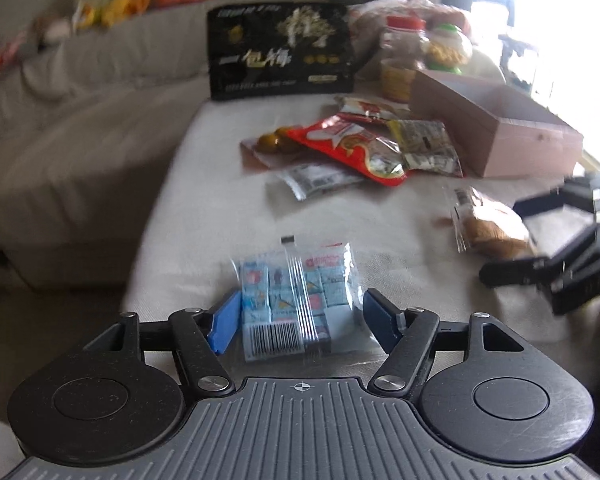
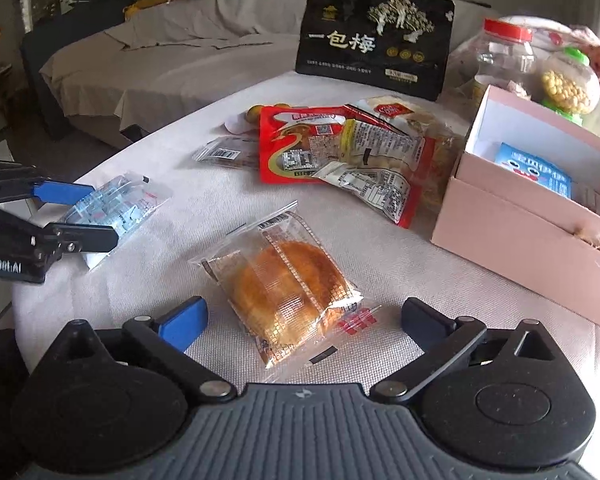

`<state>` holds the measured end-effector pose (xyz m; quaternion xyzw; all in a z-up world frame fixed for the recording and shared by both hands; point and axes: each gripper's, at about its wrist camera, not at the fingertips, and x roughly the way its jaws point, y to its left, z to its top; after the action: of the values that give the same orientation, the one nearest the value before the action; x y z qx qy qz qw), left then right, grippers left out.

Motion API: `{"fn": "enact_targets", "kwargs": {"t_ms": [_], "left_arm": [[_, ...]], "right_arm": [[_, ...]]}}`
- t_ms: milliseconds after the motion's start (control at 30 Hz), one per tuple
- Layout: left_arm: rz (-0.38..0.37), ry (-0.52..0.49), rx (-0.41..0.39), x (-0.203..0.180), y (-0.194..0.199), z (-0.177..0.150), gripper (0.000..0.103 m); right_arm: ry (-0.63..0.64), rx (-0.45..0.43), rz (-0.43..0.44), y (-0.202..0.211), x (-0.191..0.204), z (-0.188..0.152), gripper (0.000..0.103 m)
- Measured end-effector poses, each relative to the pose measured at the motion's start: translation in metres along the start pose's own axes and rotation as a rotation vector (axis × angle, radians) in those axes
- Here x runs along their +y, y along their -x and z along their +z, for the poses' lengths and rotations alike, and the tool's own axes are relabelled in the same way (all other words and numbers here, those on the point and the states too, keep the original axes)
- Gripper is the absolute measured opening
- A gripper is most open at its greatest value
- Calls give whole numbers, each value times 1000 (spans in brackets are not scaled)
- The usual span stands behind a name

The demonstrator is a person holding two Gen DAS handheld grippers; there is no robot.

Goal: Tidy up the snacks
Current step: 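Close the right tool on the round bun packet while the left tool holds the candy packet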

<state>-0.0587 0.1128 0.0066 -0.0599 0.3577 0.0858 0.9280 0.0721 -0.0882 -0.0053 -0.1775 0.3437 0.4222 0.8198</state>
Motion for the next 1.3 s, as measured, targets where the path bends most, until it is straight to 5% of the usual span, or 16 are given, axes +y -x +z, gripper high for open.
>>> {"fn": "enact_targets", "kwargs": {"t_ms": [233, 367, 567, 800, 933, 1100, 1133, 1300], "left_arm": [[-66, 33, -5, 2, 0, 1, 75], [-99, 28, -7, -3, 2, -1, 74], [-105, 34, -2, -6, 2, -1, 74], [-127, 67, -10, -2, 3, -3, 74], [-136, 59, 9, -3, 4, 0, 73], [-158, 30, 42, -14, 6, 3, 69], [-164, 21, 46, -17, 6, 3, 68], [-186, -33, 68, -37, 10, 6, 66]], "right_arm": [[-103, 2, 20, 1, -13, 9, 102], [-50, 28, -2, 0, 2, 9, 101], [31, 16, 101, 12, 21, 3, 101], [68, -21, -10, 13, 12, 18, 101], [70, -27, 13, 2, 6, 23, 101], [66, 1, 53, -9, 15, 23, 75], [79, 2, 66, -6, 18, 23, 59], [104, -3, 61, 23, 20, 14, 57]]}}
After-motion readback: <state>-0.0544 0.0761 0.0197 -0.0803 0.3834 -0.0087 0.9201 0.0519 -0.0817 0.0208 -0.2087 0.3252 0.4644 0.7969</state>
